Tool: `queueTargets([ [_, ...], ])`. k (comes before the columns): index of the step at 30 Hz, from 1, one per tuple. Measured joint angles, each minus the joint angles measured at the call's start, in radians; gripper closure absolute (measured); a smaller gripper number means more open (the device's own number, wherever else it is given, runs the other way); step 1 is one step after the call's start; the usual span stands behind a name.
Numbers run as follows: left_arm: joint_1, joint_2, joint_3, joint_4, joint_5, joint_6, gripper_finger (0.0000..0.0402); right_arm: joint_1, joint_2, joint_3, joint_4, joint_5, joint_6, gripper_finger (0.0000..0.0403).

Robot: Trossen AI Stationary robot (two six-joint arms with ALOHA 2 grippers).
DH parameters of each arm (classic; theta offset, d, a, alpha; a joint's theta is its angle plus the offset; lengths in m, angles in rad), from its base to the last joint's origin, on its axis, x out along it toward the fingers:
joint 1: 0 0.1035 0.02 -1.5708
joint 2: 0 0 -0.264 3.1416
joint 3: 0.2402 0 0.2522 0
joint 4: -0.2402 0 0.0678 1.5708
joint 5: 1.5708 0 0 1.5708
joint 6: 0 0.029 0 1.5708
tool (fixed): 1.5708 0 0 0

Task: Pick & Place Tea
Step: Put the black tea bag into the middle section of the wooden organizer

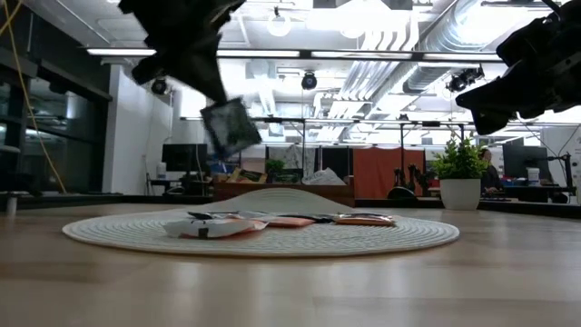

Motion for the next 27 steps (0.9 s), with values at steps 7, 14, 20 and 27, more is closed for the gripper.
queueTargets([
  [7,0.048,0.001,0.000,0.051,-0.099,0.065,0.0401,0.000,0.000,0.000,0.000,0.000,0.000,0.0391],
  [14,0.140,0.001,0.000,0.157,-0.069,0.212,0.0401,0.000,0.000,0.000,0.000,0.000,0.000,0.0391],
  [20,0.226,0.002,-0.023,0.255,-0.015,0.296,0.0401,0.000,0.000,0.000,0.000,0.000,0.000,0.0391],
  [27,0.319,0.003,-0.089,0.424,0.076,0.407,0.0401,0.000,0.000,0.000,0.000,0.000,0.000,0.0391],
])
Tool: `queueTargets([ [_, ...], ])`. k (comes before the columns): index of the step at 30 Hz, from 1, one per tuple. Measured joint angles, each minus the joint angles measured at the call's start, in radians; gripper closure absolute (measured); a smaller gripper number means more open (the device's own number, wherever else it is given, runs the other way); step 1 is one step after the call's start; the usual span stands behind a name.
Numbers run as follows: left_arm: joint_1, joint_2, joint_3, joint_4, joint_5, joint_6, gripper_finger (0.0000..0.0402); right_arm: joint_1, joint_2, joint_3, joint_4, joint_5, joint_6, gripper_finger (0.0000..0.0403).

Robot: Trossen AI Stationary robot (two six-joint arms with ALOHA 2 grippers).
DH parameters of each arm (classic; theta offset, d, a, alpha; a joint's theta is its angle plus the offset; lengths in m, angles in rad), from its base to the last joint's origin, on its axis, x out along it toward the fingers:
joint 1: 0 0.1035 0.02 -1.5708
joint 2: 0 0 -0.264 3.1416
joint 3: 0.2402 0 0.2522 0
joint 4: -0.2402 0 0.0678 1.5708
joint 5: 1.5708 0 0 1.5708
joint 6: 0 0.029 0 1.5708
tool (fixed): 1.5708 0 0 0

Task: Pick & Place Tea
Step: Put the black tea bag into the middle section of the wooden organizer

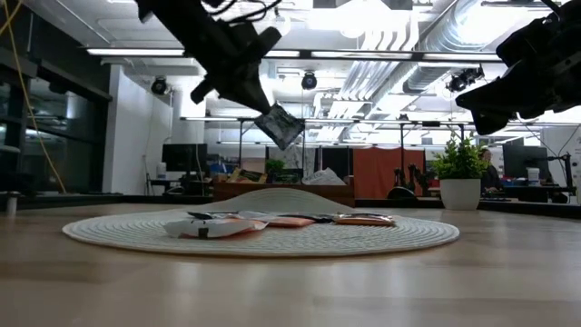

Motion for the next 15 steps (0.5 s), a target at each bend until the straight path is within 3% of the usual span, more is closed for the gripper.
queueTargets([
  [9,0.103,0.000,-0.067,0.228,0.101,0.179,0.0401,0.000,0.000,0.000,0.000,0.000,0.000,0.0391],
  [15,0.162,0.074,-0.076,0.291,0.134,0.215,0.0401,0.000,0.000,0.000,0.000,0.000,0.000,0.0391],
])
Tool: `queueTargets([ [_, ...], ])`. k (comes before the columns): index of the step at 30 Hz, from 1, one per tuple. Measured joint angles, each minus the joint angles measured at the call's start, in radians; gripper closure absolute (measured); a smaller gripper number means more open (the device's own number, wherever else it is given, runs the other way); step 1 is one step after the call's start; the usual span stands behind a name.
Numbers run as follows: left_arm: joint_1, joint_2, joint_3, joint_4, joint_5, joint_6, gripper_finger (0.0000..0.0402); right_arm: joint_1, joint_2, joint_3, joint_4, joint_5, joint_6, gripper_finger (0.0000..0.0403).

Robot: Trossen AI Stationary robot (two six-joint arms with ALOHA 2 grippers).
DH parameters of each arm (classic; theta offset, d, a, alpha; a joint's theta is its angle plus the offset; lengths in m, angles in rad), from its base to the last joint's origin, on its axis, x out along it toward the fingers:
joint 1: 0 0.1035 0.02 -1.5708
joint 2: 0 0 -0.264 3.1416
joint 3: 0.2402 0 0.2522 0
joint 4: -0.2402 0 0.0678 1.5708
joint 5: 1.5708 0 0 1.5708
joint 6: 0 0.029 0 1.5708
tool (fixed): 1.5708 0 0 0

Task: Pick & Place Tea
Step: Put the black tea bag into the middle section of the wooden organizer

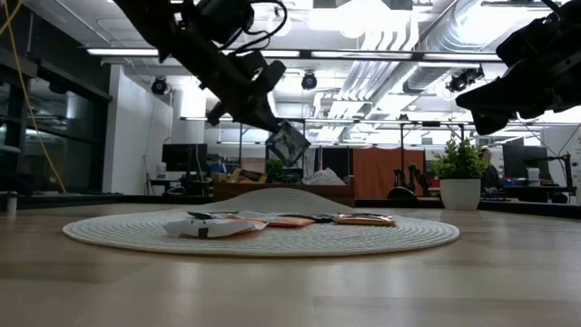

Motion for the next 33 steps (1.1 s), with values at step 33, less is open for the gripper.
queueTargets([
  [33,0.067,0.220,0.005,0.123,0.038,-0.080,0.0401,0.000,0.000,0.000,0.000,0.000,0.000,0.0391],
])
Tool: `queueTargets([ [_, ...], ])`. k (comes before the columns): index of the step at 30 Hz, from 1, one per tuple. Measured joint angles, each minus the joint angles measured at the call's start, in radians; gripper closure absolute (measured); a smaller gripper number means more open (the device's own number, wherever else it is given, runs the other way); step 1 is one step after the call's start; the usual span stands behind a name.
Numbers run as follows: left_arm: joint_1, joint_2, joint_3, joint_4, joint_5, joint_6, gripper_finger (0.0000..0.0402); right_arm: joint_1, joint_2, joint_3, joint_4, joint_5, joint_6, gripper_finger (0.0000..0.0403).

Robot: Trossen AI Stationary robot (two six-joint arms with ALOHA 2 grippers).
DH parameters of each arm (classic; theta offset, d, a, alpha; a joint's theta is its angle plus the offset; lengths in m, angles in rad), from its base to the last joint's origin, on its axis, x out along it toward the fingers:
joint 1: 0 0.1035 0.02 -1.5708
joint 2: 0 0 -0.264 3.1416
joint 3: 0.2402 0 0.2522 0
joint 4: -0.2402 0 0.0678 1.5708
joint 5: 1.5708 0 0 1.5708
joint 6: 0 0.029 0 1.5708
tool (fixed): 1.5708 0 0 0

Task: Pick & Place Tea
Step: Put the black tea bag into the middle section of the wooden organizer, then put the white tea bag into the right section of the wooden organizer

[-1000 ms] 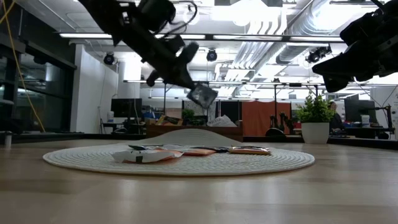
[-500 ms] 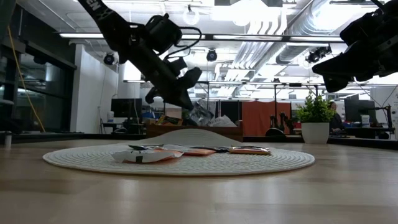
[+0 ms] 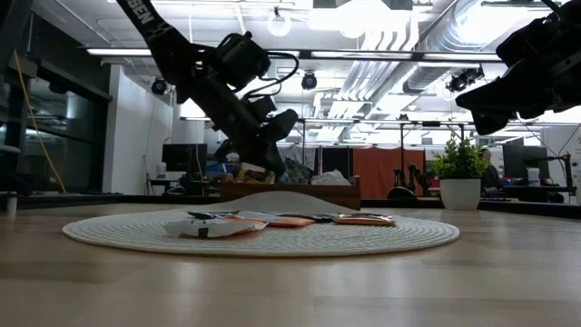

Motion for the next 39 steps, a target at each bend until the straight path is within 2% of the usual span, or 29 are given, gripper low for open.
queueTargets([
  [4,0.000,0.000,0.000,-0.010,-0.003,0.008,0.0394,0.000,0.000,0.000,0.000,0.000,0.000,0.0391],
  [8,-0.001,0.000,0.000,-0.016,-0.003,0.009,0.0367,0.000,0.000,0.000,0.000,0.000,0.000,0.0391],
  [19,-0.001,0.000,0.000,-0.020,-0.006,0.053,0.0223,0.000,0.000,0.000,0.000,0.000,0.000,0.0391],
  [24,-0.011,-0.034,0.001,-0.031,-0.020,0.053,0.0179,0.000,0.000,0.000,0.000,0.000,0.000,0.0391],
  [29,-0.017,-0.087,0.002,-0.046,-0.044,0.083,0.0164,0.000,0.000,0.000,0.000,0.000,0.000,0.0391],
  [39,-0.058,-0.244,0.000,-0.214,-0.060,0.086,0.0163,0.000,0.000,0.000,0.000,0.000,0.000,0.0391],
])
